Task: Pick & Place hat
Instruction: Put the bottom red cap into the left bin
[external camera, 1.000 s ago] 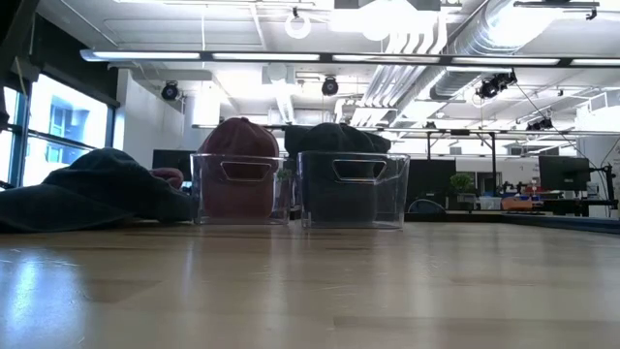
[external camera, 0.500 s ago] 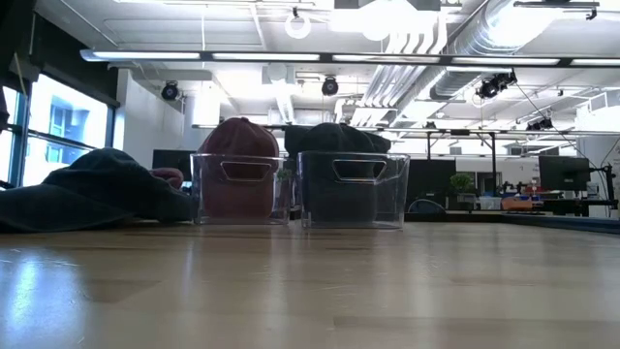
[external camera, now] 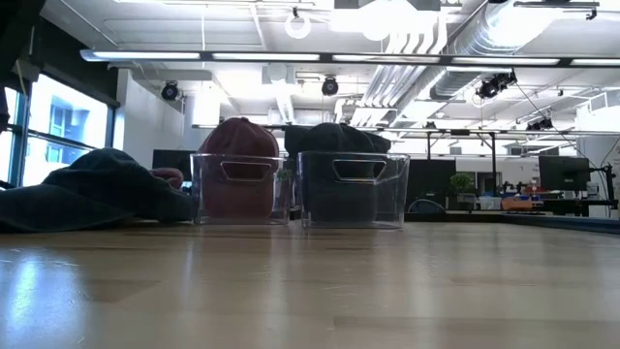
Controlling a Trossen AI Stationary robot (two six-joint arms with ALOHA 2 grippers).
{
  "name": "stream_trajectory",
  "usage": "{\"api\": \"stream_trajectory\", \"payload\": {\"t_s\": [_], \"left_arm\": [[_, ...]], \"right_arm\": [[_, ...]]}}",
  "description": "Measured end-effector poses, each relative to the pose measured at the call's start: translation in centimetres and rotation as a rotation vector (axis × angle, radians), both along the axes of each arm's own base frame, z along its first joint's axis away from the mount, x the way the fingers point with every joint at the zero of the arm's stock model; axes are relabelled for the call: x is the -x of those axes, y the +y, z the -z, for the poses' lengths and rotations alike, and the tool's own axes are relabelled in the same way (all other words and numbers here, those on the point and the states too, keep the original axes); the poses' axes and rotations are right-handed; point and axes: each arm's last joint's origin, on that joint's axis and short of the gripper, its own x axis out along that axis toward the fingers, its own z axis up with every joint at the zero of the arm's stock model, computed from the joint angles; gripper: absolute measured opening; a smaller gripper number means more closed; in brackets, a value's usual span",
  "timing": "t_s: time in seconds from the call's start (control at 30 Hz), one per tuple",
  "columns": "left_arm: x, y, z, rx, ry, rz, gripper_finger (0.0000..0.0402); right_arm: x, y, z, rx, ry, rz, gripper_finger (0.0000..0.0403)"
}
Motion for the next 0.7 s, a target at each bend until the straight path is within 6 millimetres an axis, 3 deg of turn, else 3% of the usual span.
{"api": "stream_trajectory", "payload": {"t_s": [0.5, 0.7], "left_arm": [[0.10, -0.16, -0.32, -0.100, -0.105, 0.069, 0.0015], [0.24, -0.13, -0.83, -0.114, -0.165, 0.094, 0.0016]], "right_arm": [[-0.01, 0.06, 0.02, 0.024, 0.002, -0.013, 0.0027], [0.01, 0.08, -0.05, 0.039, 0.004, -0.020, 0.0061]]}}
